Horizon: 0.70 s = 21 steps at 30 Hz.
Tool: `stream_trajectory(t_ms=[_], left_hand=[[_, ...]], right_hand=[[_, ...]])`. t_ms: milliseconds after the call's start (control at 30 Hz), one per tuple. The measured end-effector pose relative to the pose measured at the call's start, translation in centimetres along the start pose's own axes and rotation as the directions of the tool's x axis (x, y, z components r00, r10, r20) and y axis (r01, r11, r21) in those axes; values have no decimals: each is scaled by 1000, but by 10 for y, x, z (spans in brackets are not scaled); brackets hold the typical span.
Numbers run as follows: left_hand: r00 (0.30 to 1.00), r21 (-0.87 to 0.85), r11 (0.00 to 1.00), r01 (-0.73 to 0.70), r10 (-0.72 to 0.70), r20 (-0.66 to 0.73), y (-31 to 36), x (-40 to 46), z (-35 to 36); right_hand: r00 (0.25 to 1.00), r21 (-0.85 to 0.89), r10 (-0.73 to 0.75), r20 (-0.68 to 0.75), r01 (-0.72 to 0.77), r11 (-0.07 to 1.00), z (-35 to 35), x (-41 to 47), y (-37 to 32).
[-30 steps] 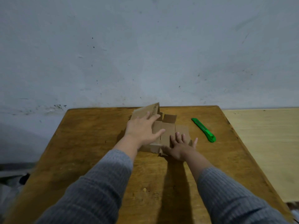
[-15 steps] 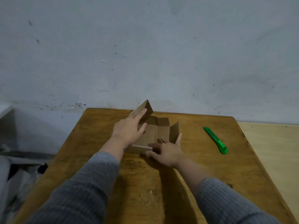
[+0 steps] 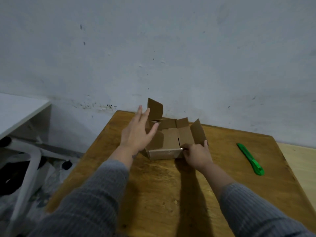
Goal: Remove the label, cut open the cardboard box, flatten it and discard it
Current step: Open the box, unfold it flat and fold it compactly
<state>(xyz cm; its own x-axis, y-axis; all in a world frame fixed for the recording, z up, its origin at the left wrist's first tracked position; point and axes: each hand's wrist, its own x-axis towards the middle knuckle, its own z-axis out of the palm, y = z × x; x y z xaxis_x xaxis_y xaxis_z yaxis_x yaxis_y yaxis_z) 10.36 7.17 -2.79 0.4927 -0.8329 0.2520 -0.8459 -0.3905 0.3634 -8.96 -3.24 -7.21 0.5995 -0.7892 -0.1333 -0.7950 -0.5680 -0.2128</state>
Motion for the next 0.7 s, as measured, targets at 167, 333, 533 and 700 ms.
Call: stream_trajectory(t_ms=[167,333,533,700], left_hand=[[999,-16,1000,-24,24,-24,-1,1,3],[999,-20,999,-35,34,-24,-16,-1,1],[999,18,1000,9,-10,48,-38,-14,-9],[989,162,987,5,-30,148,-45,-47,-17]], right_hand=[[980,21,-195,21,195,981,6,2,-27],[982,92,-185,39,181,979,18,2,-50],[993,64,-114,7,113,992,16,-1,-36],[993,69,-118,-25,120,990,20,-16,-16]])
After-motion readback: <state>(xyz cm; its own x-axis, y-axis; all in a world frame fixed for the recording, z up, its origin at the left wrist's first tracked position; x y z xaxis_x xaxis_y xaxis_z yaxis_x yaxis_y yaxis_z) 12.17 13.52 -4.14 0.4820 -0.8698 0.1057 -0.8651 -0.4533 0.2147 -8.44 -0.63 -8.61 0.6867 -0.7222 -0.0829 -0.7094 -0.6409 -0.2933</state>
